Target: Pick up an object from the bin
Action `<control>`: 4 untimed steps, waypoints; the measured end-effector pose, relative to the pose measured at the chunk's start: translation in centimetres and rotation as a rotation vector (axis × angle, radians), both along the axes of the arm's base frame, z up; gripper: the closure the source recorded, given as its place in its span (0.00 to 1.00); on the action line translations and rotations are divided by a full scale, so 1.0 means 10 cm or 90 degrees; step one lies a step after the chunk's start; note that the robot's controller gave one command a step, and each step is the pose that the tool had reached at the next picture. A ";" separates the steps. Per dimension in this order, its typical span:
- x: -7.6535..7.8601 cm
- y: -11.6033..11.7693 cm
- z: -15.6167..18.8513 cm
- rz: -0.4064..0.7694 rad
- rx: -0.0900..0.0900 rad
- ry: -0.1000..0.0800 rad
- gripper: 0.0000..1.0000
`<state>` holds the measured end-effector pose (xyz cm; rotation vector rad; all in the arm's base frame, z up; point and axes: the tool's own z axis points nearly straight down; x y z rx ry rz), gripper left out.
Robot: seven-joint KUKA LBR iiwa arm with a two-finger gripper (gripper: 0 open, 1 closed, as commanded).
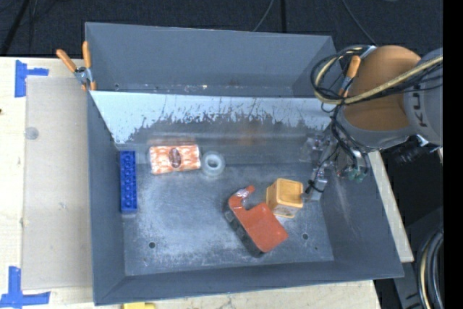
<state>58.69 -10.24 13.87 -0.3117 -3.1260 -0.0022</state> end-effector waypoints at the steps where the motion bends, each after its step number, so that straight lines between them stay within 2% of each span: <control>1: 0.07 0.00 -0.59 -0.006 0.004 0.017 0.00; 2: 0.07 0.00 -0.55 -0.005 0.004 0.015 1.00; 4: 0.05 0.00 -0.52 -0.005 0.004 0.018 1.00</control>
Offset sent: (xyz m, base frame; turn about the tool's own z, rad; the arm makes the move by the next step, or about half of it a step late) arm -0.0032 0.0034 -0.0687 0.1889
